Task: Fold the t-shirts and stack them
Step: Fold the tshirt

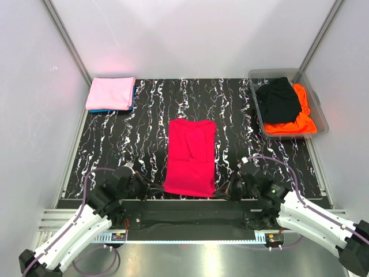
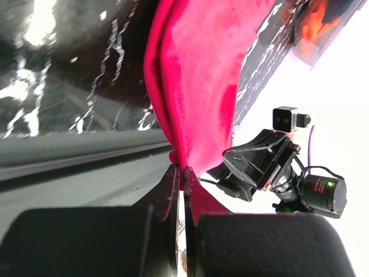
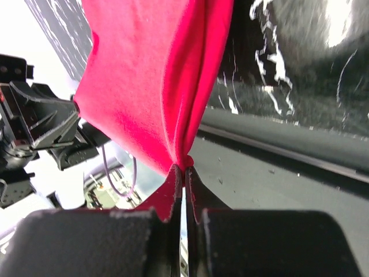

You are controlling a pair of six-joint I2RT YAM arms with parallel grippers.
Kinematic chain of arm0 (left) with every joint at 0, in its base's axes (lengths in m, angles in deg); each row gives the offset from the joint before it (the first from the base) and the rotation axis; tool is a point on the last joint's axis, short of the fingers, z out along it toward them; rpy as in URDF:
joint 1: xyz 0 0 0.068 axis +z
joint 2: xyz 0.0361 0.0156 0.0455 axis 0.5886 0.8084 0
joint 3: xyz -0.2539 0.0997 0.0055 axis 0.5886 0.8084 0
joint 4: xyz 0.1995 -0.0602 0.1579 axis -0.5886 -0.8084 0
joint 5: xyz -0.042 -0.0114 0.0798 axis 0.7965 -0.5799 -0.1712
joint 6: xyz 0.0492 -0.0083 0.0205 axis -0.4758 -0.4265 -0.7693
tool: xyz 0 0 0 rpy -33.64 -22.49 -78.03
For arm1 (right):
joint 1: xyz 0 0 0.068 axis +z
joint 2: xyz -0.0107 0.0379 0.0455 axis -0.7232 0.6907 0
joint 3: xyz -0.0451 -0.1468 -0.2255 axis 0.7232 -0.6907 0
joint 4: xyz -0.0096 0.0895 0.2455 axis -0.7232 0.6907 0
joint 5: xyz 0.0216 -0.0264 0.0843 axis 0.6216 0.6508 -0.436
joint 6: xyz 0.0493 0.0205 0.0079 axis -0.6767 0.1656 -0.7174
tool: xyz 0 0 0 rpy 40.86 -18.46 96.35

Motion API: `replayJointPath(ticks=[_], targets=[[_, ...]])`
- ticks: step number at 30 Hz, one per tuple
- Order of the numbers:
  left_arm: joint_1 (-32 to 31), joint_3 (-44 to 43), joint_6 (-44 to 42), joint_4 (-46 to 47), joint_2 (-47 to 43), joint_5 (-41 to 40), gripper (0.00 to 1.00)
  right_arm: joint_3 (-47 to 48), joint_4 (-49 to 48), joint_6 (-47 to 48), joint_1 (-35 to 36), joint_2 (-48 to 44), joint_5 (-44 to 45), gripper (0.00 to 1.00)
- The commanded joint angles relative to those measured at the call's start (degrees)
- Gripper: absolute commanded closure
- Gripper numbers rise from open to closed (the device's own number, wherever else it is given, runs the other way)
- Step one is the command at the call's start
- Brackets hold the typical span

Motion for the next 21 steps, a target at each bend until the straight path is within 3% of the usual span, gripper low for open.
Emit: replayJointPath(ticks=[1, 8, 11, 16, 21], targets=[[-0.4, -2.7, 0.2, -6.8, -2.8, 0.6, 1.0, 2.7, 3.6, -2.5, 3.2, -0.9, 3.2, 1.0], [-0.4, -6.4, -1.0, -9.8, -4.3, -0.7, 1.0, 6.6, 4.8, -3.2, 8.1, 0.6, 6.4, 1.0], [-0.4, -10.6, -4.5, -9.7, -0.4, -2.6, 1.0, 9.9, 7.2, -1.9, 8.1, 1.0, 8.6, 1.0], [-0.3, -26.5, -12.2, -9.6, 15.8, -6.2, 1.0, 18.6, 14.5, 3.3, 7.8, 3.3, 13.9, 1.0], [-0.2, -38.0, -17.0, -8.7, 26.5, -9.7, 1.0, 28.7, 16.5, 11.1, 1.2, 10.0, 8.7, 1.0]])
